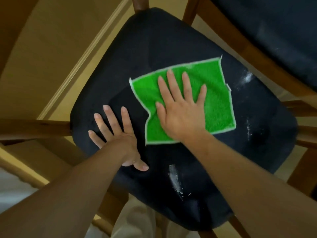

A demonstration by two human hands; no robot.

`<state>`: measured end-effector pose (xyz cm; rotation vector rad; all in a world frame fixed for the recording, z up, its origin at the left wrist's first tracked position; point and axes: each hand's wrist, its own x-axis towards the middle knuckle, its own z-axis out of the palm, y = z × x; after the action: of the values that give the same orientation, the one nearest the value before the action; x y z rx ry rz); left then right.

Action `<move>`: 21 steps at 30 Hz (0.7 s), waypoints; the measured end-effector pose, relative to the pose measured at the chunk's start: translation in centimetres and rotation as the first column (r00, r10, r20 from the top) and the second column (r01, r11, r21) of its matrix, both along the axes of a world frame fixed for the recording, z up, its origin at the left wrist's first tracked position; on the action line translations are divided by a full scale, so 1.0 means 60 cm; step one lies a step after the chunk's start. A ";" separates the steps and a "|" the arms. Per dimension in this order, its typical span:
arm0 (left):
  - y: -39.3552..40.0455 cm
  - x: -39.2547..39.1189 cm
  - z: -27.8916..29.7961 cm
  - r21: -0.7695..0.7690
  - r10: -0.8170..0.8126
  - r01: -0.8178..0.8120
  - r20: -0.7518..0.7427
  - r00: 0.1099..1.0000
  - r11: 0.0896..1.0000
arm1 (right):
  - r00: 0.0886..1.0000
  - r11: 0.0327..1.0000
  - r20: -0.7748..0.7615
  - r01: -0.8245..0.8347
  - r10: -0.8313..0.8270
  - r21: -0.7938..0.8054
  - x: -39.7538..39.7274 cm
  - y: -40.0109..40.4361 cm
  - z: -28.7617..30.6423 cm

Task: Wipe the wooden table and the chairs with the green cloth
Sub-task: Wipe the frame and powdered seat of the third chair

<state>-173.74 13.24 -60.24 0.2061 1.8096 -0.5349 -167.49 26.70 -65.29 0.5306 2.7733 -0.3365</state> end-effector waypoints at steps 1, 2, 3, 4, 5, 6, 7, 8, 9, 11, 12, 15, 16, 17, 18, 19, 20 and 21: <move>0.001 0.001 0.001 -0.002 -0.002 0.002 -0.007 1.000 1.000 | 1.000 1.000 -0.002 0.027 -0.027 -0.008 -0.017 0.004 0.000; 0.002 0.001 0.002 -0.003 -0.005 0.005 -0.011 1.000 1.000 | 0.999 0.999 -0.003 0.050 -0.050 -0.013 -0.026 0.004 -0.001; 0.002 0.002 0.003 -0.003 -0.006 0.006 -0.011 1.000 1.000 | 0.998 0.998 -0.009 0.063 -0.063 -0.013 -0.026 0.000 -0.001; 0.003 0.003 0.005 -0.001 -0.004 0.004 -0.009 1.000 1.000 | 0.998 0.998 -0.020 0.060 -0.060 -0.009 -0.018 -0.007 0.000; 0.003 0.002 0.006 0.003 -0.003 0.003 -0.007 1.000 1.000 | 0.999 0.999 -0.033 0.040 -0.040 -0.007 -0.004 -0.016 0.001; 0.003 0.001 0.007 0.005 -0.002 0.002 -0.003 1.000 1.000 | 0.999 1.000 -0.039 0.006 -0.006 -0.010 0.016 -0.027 0.003; 0.003 0.001 0.008 0.008 0.001 -0.001 0.006 1.000 1.000 | 0.999 0.999 -0.032 -0.036 0.035 -0.018 0.042 -0.039 0.004; 0.002 0.001 0.008 0.015 0.006 -0.006 0.011 1.000 1.000 | 0.997 0.996 -0.016 -0.079 0.079 -0.028 0.075 -0.053 0.005; 0.001 0.002 0.009 0.025 0.014 -0.014 0.010 1.000 1.000 | 0.993 0.992 0.003 -0.118 0.118 -0.037 0.112 -0.066 0.006; -0.001 0.002 0.009 0.033 0.028 -0.028 -0.002 1.000 0.999 | 0.983 0.982 0.035 -0.180 0.182 -0.056 0.186 -0.091 0.010; -0.001 0.002 0.009 0.029 0.034 -0.034 -0.004 0.999 0.999 | 0.977 0.977 0.052 -0.204 0.208 -0.060 0.216 -0.101 0.012; -0.001 0.003 0.006 0.046 0.053 -0.053 -0.008 0.999 0.998 | 0.976 0.978 0.069 -0.204 0.207 -0.051 0.250 -0.111 0.013; -0.001 0.004 0.005 0.048 0.058 -0.058 -0.008 0.998 0.997 | 0.979 0.980 0.067 -0.189 0.193 -0.056 0.249 -0.111 0.013; -0.002 0.003 0.003 0.047 0.059 -0.059 -0.008 0.998 0.997 | 0.981 0.982 0.064 -0.179 0.183 -0.067 0.246 -0.111 0.013; -0.002 0.003 0.001 0.041 0.058 -0.058 -0.007 0.998 0.997 | 0.982 0.982 0.058 -0.173 0.178 -0.078 0.241 -0.109 0.014; -0.002 0.002 0.001 0.032 0.058 -0.058 -0.004 0.998 0.998 | 0.983 0.982 0.049 -0.171 0.175 -0.081 0.235 -0.105 0.014; -0.002 0.001 0.001 0.024 0.057 -0.057 0.001 0.998 0.998 | 0.985 0.983 0.037 -0.167 0.170 -0.077 0.228 -0.100 0.013; -0.001 0.000 0.001 0.019 0.052 -0.052 0.008 0.999 0.998 | 0.987 0.985 0.024 -0.159 0.161 -0.068 0.216 -0.092 0.012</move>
<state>-173.77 13.16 -60.20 0.1731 1.8082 -0.4799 -154.55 21.18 -64.55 0.2917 2.7430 -0.3775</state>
